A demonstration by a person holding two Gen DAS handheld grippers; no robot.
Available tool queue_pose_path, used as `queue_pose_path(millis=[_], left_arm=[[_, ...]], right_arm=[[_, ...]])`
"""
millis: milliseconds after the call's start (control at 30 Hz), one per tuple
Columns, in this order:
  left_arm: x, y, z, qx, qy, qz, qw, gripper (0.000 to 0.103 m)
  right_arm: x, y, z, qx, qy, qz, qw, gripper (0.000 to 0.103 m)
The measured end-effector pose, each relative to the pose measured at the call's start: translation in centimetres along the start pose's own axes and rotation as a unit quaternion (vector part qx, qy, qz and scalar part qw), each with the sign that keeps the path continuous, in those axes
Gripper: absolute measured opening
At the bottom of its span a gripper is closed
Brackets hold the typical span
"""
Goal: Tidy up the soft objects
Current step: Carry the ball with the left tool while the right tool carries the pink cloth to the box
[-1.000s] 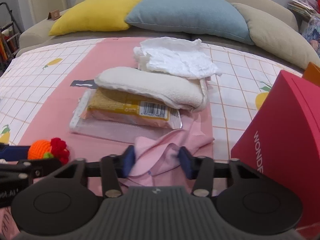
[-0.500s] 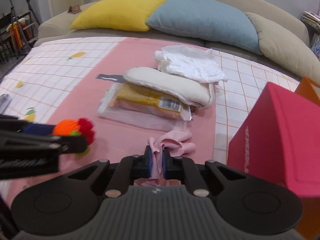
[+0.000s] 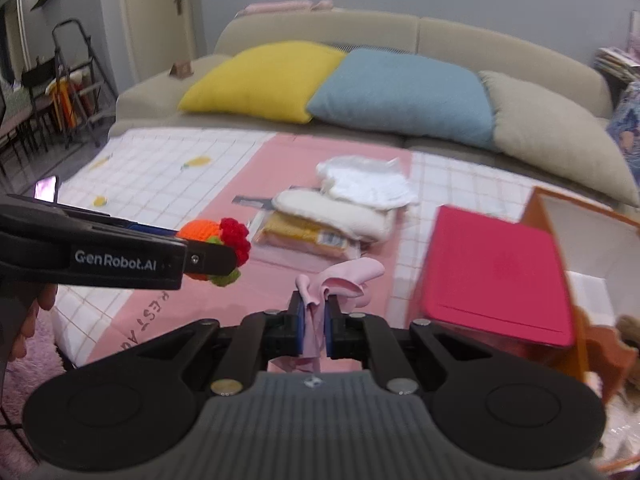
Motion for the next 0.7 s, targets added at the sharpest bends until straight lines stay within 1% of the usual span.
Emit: queue_pose_path(millis=[233, 400, 567, 700], left_arm=[[-2.3, 0.8, -5.3, 0.052, -0.027, -0.015, 0.9982, 0.052], [-3.9, 0.0, -9.7, 0.09, -0.057, -0.019, 0.9941, 0.052], [-5.3, -1.5, -14.8, 0.131, -0.095, -0.019, 0.9867, 0.052], [-5.8, -3.1, -18.9, 0.168, -0.123, -0.011, 0.9781, 0.052]], right_arm=[[-1.5, 4.6, -4.0, 0.041, -0.023, -0.048, 0.998, 0.007], [-2.6, 7.1, -7.8, 0.081, -0.027, -0.076, 0.994, 0.007], [-3.6, 9.2, -12.5, 0.127, -0.03, -0.098, 0.987, 0.007], [-3.8, 10.4, -16.0, 0.154, -0.036, -0.1, 0.982, 0.007]])
Point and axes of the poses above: each gripper's, at about its wrist camera, not at the fingertips, and y roughly against the way its jaws point, z to its left, x to its underside, the point moved 9 cm from there along -y, roughly the way its jaws point, and after that the axes turned 9 degrees about -z, right-handed, at the moved point
